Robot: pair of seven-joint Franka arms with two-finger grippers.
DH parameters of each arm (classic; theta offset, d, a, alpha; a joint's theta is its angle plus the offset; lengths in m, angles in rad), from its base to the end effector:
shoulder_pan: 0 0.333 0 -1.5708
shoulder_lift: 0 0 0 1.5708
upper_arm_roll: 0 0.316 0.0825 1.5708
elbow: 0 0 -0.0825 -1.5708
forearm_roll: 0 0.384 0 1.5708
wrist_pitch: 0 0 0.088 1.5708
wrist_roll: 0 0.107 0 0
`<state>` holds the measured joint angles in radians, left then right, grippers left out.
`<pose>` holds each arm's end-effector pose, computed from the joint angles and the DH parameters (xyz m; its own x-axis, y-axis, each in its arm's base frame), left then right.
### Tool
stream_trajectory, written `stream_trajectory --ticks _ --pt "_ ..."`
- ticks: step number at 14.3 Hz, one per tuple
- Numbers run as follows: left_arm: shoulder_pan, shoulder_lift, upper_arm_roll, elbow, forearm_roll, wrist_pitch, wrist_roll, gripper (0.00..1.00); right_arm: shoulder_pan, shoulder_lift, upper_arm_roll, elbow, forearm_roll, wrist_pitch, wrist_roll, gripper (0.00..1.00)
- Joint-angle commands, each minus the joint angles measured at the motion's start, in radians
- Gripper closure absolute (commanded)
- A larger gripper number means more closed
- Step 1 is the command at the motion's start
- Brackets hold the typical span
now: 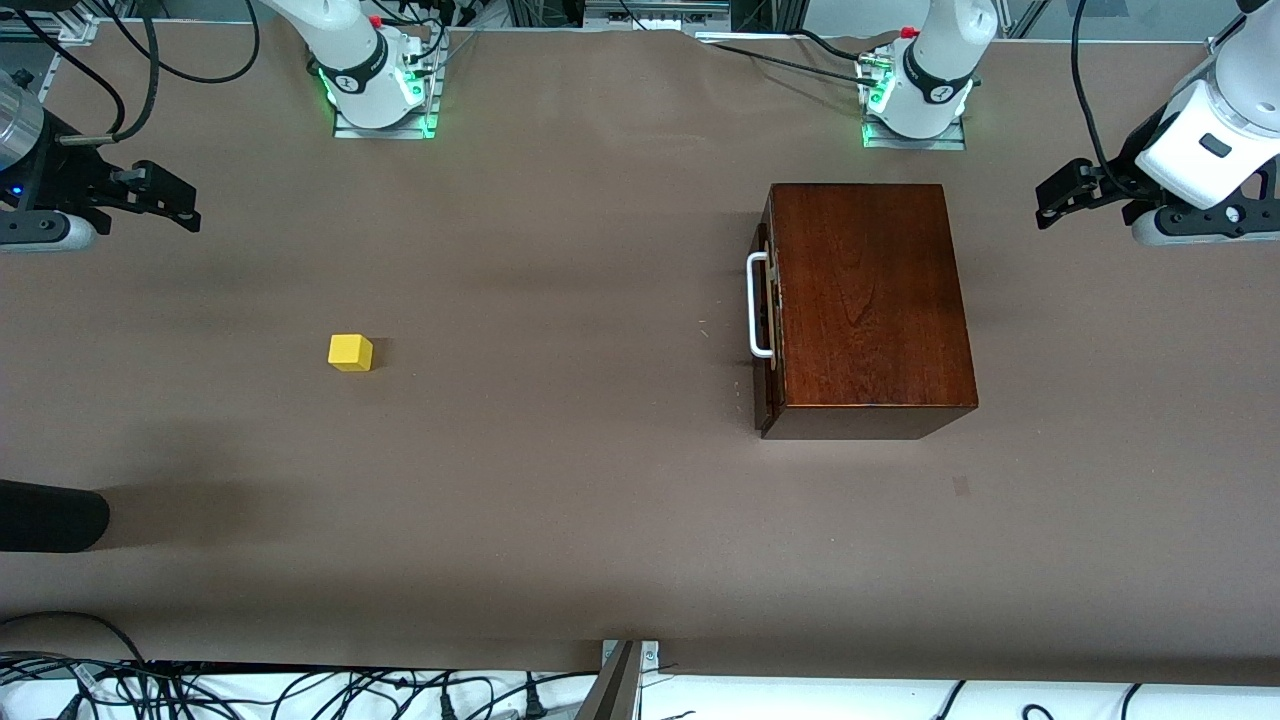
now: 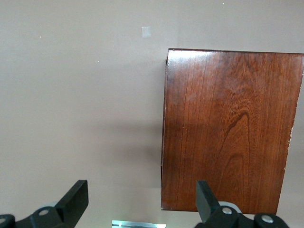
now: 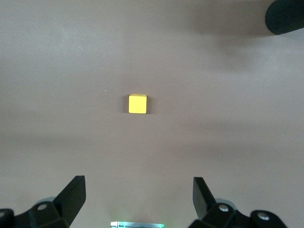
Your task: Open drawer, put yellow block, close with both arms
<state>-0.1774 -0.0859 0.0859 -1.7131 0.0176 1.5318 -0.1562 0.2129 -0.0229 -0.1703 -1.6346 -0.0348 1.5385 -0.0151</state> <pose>0.5188 -0.0438 0.6006 0.9936 0.0647 -0.0928 0.0627 -0.9977 -0.0250 0.5420 0.0183 0.6043 0.9956 0.0568 -0.0739 0.0591 -0.9978 0.0298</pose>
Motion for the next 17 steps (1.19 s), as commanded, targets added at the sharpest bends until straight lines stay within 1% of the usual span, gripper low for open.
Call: stream_trajectory --ticks 1,10,12,13,15,17 --pt "0.002 -0.009 -0.003 0.001 -0.008 0.002 0.015 0.0 0.0 -0.003 0.002 0.005 -0.014 -0.012 -0.011 0.0" --pt "-0.005 -0.006 -0.005 0.004 -0.008 0.004 0.012 0.0 0.0 -0.003 0.0 0.005 -0.014 -0.014 -0.012 0.0" --pt "-0.008 0.006 -0.018 0.021 -0.008 0.004 0.007 0.0 0.0 -0.003 0.0 0.005 -0.014 -0.012 -0.012 0.0" --pt "0.008 0.008 -0.044 0.02 -0.007 0.007 0.007 0.0 0.0 -0.003 0.0 0.005 -0.014 -0.012 -0.012 0.0" --pt "0.105 0.009 -0.151 0.021 -0.007 0.008 0.007 0.0 0.0 -0.003 0.0 0.005 -0.014 -0.012 -0.012 0.0" --pt "0.111 0.015 -0.173 0.021 -0.005 0.008 0.0 0.0 0.0 -0.003 -0.002 0.005 -0.014 -0.012 -0.012 0.0"
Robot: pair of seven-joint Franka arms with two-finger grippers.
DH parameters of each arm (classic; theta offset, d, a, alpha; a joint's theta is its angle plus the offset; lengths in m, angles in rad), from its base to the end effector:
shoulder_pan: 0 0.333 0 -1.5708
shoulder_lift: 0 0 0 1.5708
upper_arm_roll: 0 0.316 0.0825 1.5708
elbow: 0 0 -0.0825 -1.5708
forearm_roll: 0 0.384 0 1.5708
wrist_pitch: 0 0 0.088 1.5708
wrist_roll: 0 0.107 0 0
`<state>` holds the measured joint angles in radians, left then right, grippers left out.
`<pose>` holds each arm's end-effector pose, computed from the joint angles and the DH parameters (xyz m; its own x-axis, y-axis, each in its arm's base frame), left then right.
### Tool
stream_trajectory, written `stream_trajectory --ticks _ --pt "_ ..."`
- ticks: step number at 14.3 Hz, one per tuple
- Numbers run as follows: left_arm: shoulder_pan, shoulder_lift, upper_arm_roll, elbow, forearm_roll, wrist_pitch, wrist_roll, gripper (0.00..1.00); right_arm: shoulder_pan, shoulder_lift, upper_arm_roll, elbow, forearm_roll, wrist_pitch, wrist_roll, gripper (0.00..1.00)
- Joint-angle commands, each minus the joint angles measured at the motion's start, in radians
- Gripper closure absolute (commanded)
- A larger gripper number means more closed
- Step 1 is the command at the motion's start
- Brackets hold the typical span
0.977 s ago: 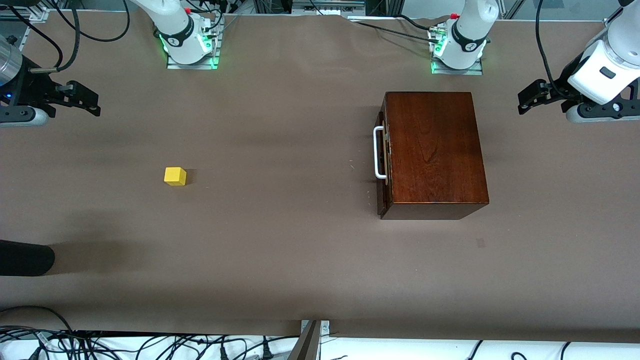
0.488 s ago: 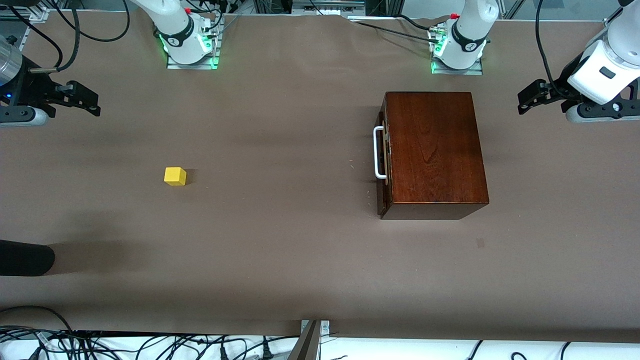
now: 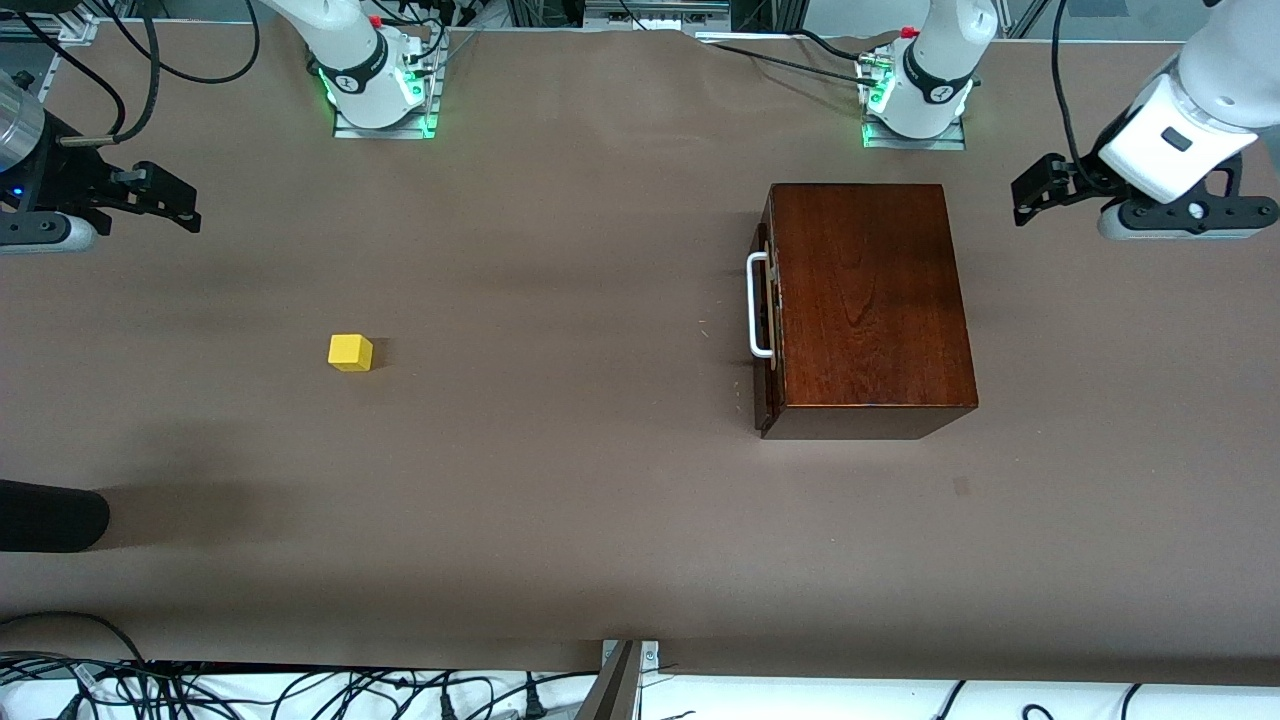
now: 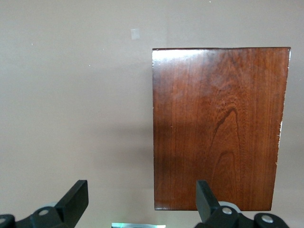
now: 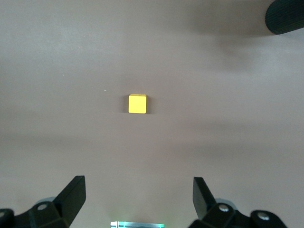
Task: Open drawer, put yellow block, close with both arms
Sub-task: 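Move the left gripper to the white drawer handle and grasp it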
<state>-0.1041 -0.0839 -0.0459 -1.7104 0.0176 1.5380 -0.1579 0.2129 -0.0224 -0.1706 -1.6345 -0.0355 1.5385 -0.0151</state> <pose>0.5162 -0.0770 0.6014 0.9964 0.0095 -0.0840 0.0065 -0.9994 -0.0351 0.5422 0.0180 0.6040 0.9956 0.0564 -0.0743 0.0588 -0.9978 0.0305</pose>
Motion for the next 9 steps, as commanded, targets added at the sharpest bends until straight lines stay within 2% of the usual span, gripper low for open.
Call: stream_trajectory --ticks 1,6,9 --pt "0.038 0.021 -0.063 0.02 -0.007 0.004 -0.009 0.0 0.0 -0.004 -0.001 0.005 -0.014 -0.012 -0.012 0.0" --pt "0.027 0.087 -0.215 0.022 -0.013 0.05 -0.222 0.0 0.0 -0.004 0.0 0.005 -0.014 -0.014 -0.012 0.0" --pt "0.006 0.154 -0.32 0.022 -0.008 0.14 -0.365 0.0 0.0 -0.004 -0.001 0.005 -0.014 -0.014 -0.012 0.0"
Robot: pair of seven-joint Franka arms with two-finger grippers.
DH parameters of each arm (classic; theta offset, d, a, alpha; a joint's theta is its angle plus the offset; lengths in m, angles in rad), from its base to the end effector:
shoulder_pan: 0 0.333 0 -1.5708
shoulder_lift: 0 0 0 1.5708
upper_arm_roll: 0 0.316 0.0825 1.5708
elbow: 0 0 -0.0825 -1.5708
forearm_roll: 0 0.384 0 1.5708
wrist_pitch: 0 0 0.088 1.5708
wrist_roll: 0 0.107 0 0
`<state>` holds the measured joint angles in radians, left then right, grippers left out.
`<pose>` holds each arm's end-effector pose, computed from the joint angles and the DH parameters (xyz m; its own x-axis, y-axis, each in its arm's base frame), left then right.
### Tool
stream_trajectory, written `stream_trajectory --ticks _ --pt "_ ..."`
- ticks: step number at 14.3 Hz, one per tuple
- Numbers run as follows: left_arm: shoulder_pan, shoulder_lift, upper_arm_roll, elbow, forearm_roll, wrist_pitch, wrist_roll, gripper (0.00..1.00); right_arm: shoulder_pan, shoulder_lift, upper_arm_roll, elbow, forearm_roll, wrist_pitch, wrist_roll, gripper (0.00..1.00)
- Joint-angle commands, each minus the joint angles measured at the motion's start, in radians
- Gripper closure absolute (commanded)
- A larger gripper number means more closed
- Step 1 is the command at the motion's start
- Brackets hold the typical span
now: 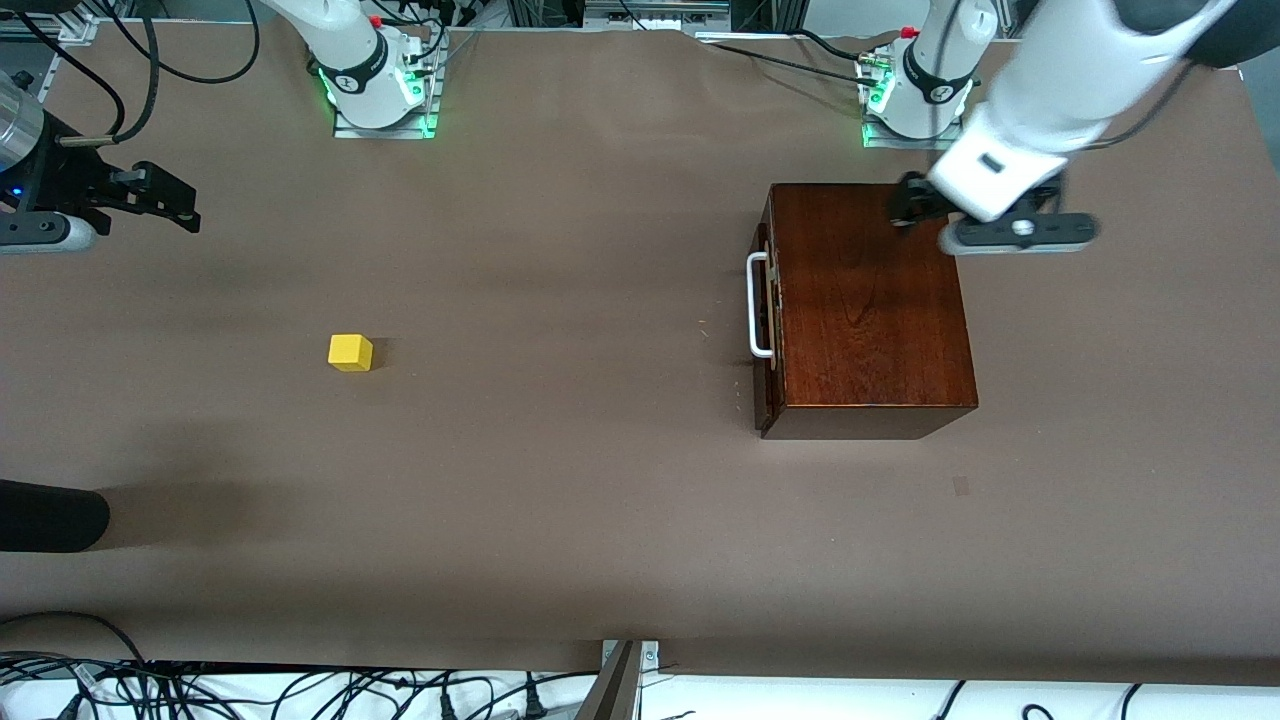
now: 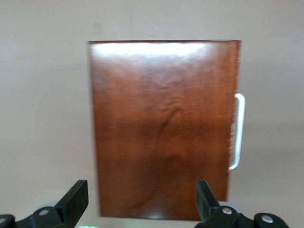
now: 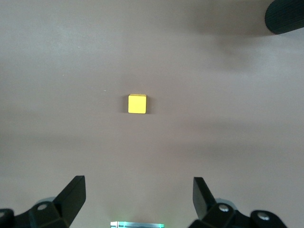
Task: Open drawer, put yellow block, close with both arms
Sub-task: 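Move the left gripper to the white drawer handle and grasp it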
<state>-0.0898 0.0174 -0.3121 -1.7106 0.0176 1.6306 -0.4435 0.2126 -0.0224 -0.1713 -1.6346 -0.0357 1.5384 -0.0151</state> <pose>0.5139 -0.2152 0.5543 0.9958 0.0415 -0.0819 0.0373 -0.9979 -0.0523 0.5422 0.0175 0.6040 0.9957 0.0554 -0.0745 0.0578 -0.9979 0.0307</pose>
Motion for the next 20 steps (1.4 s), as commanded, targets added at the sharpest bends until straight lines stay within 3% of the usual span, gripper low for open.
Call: stream_trajectory --ticks 1,4,7,14,20 --pt "-0.016 0.081 -0.088 0.022 -0.007 0.073 -0.127 0.0 0.001 -0.004 0.0 0.005 -0.013 -0.014 -0.012 0.0" --pt "-0.063 0.174 -0.153 0.019 0.044 0.167 -0.268 0.0 0.001 -0.004 0.0 0.005 -0.013 -0.014 -0.012 0.0" --pt "-0.134 0.271 -0.156 0.011 0.096 0.27 -0.337 0.0 0.001 -0.004 0.0 0.005 -0.013 -0.014 -0.012 0.0" --pt "-0.245 0.414 -0.157 0.012 0.307 0.294 -0.503 0.0 0.001 -0.004 0.0 0.005 -0.013 -0.014 -0.012 0.0" --pt "-0.245 0.47 -0.156 0.009 0.367 0.362 -0.504 0.0 0.001 -0.004 0.001 0.004 -0.013 -0.014 -0.012 0.0"
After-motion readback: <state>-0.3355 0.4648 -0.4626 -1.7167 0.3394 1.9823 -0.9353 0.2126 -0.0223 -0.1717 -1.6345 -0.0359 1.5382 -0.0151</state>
